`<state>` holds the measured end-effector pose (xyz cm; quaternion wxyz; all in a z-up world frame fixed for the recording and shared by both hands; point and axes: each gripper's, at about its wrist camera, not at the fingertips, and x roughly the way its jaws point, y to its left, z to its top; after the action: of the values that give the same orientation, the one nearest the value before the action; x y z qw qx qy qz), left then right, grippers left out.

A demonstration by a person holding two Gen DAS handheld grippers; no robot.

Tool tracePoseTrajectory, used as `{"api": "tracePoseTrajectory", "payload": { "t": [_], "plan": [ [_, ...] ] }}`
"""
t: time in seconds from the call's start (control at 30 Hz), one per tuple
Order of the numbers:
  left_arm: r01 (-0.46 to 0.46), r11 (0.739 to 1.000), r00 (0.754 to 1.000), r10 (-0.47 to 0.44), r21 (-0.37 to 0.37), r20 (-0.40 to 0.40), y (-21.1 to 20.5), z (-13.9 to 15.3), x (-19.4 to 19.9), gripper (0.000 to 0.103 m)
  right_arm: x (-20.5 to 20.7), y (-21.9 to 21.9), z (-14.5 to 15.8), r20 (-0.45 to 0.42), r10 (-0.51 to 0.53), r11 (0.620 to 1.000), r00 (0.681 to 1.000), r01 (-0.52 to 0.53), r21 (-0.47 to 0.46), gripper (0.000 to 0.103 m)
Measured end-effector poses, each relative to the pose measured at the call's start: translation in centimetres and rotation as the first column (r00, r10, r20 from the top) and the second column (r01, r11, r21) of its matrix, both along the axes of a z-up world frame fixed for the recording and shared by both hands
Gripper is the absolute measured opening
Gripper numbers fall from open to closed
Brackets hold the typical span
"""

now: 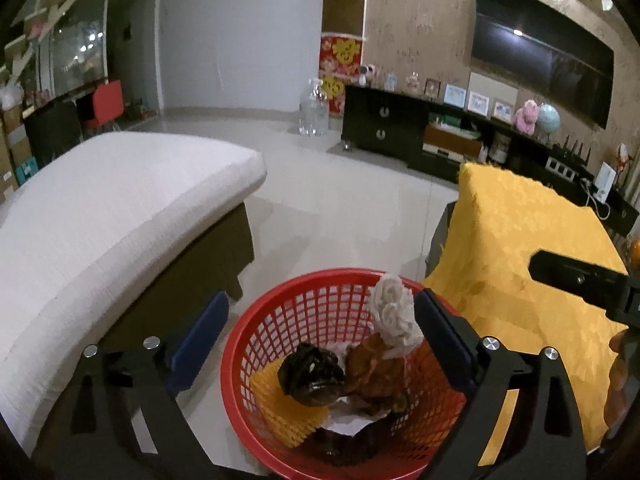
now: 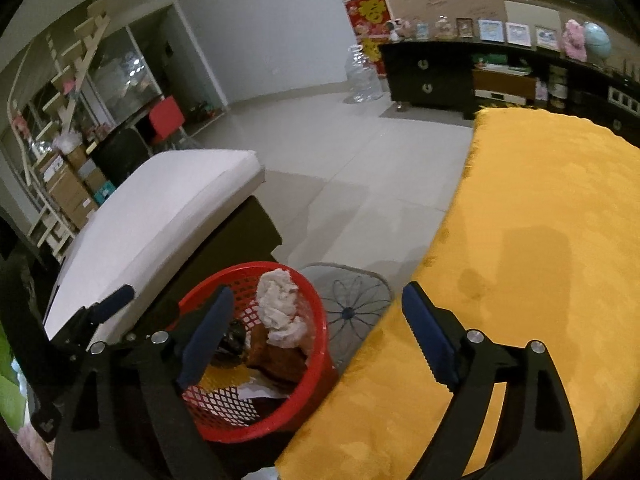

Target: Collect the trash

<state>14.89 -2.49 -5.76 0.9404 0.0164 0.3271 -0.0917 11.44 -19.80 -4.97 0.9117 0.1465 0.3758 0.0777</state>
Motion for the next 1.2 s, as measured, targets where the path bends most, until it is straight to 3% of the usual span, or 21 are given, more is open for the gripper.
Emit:
{"api": "tracePoseTrajectory", "payload": {
  "t": [0.43,0.77,1.2],
  "plan": [
    [-0.016,1.0,0.997,0.014,0.014,0.077,0.1,1.4,-2.1,0.094,-5.3,-1.1,0.0,0.058,-0.073,0.995,0.996,0.076,-0.059,0.094],
    [-0.004,1.0,0.991,0.006,-0.014,0.133,0.3,4.2,-5.1,0.095,-9.1,0.3,2.5,0.191,-0.049,0.981,0.98,0.083,-0.177,0.096],
    [-0.011,0.999,0.984,0.017,-0.037,0.178,1.5,7.4,-8.7,0.095,-11.7,0.4,4.6,0.25,-0.053,0.984,0.967,0.093,-0.15,0.096]
  ]
}}
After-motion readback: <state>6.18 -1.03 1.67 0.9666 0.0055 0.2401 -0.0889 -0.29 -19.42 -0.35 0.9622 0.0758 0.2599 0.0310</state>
